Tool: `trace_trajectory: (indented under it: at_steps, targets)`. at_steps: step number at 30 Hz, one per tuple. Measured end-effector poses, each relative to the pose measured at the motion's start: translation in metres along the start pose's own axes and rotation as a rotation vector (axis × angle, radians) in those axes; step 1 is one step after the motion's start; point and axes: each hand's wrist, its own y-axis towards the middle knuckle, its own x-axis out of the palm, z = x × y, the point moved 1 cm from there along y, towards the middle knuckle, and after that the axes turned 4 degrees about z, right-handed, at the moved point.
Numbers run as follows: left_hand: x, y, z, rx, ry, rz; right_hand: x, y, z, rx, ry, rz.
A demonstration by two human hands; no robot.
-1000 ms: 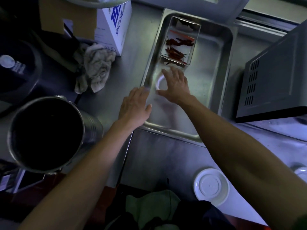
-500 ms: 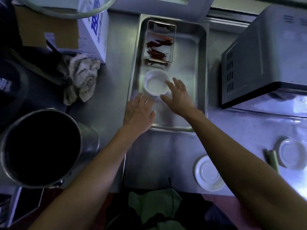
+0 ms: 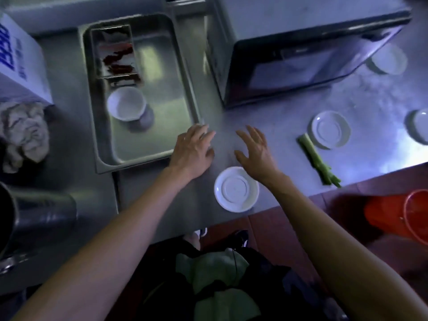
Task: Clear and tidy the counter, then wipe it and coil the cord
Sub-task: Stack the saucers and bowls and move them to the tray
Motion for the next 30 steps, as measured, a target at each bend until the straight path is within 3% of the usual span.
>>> trace_trajectory:
  at_steps: [5,16,30]
  targets:
    - [0.049,-0.011,0.067,0.152,0.092,-0.160,-0.024,-0.068,0.061,0.074,0.009,0.003]
    - [0.106,-0.058,0.109,-0.071,0.236,-0.431,-0.021,-0.154,0.121,0.106,-0.027,-0.112]
    - [0.120,-0.015,0.103,-0.098,0.194,-0.361,-0.027,-0.115,0.131,0.059,-0.048,-0.184]
